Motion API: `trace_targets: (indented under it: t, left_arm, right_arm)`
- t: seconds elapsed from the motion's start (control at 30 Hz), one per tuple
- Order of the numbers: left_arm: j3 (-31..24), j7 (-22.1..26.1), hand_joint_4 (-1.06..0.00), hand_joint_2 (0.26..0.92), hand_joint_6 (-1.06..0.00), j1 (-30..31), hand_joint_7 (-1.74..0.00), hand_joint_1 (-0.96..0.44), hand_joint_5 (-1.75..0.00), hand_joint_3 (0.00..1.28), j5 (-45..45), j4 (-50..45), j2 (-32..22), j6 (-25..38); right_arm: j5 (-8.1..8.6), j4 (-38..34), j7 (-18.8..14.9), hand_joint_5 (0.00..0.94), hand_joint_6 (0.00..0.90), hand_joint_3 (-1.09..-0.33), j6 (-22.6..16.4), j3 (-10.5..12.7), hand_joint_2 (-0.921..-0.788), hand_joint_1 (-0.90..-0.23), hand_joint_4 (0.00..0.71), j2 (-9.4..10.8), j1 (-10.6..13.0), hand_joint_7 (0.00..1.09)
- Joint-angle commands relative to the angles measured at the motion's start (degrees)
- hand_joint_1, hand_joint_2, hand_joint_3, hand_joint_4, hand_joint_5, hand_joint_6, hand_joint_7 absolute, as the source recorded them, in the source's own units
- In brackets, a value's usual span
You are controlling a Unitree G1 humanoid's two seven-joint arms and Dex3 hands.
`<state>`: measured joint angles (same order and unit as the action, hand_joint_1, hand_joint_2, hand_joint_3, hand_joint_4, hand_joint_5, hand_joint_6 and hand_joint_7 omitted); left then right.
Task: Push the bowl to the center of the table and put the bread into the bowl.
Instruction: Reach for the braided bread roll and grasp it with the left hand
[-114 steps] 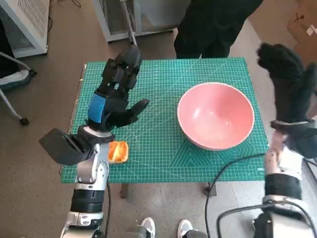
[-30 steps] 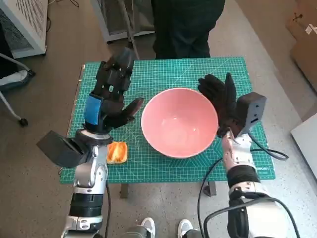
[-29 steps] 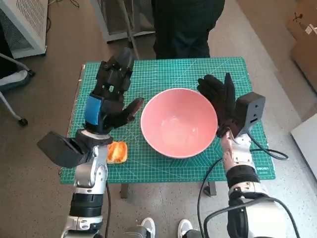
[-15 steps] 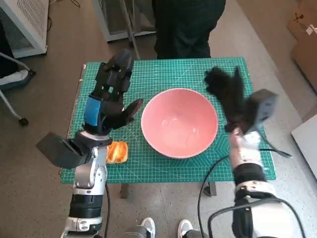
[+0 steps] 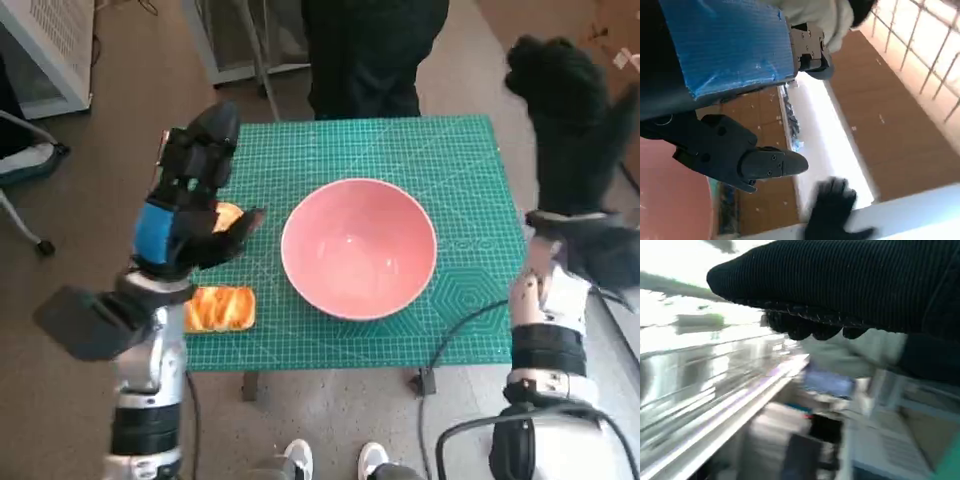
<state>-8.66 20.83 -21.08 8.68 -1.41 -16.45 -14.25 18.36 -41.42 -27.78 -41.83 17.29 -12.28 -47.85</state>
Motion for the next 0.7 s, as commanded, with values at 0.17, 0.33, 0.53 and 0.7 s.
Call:
trace_targets:
  t: [0.17, 0.33, 0.53, 0.7]
  left_arm:
    - [-0.79, 4.50, -0.05, 0.762, -0.01, 5.57, -0.43, -0.34, 0.00, 0.14, -16.62, -15.35, -17.80, 13.97]
    - [0.48, 7.44, -0.04, 0.770, -0.10, 7.67, -0.27, -0.32, 0.00, 0.03, -19.32, -19.54, -21.83, 20.52]
    - [2.67, 9.37, -0.04, 0.764, -0.17, 10.19, -0.15, -0.25, 0.00, 0.00, -21.00, -19.72, -23.66, 21.48]
    - [4.84, 9.36, -0.06, 0.760, -0.23, 11.73, -0.09, -0.22, 0.00, 0.00, -24.53, -17.44, -25.24, 19.80]
  right_arm:
    - [-0.30, 6.63, -0.60, 0.010, 0.434, -0.457, -0.12, -1.76, -0.921, -0.454, 0.369, -0.36, 5.88, 0.02]
    - [-0.06, 9.29, 0.37, 0.005, 0.438, -0.448, 1.07, -2.40, -0.921, -0.457, 0.364, 0.07, 7.04, 0.02]
    - [0.16, 10.21, 0.96, 0.008, 0.445, -0.440, 1.94, -2.83, -0.921, -0.450, 0.373, 0.54, 7.36, 0.02]
    - [0.16, 10.40, 1.17, 0.009, 0.447, -0.437, 2.21, -3.11, -0.921, -0.448, 0.380, 0.92, 7.42, 0.02]
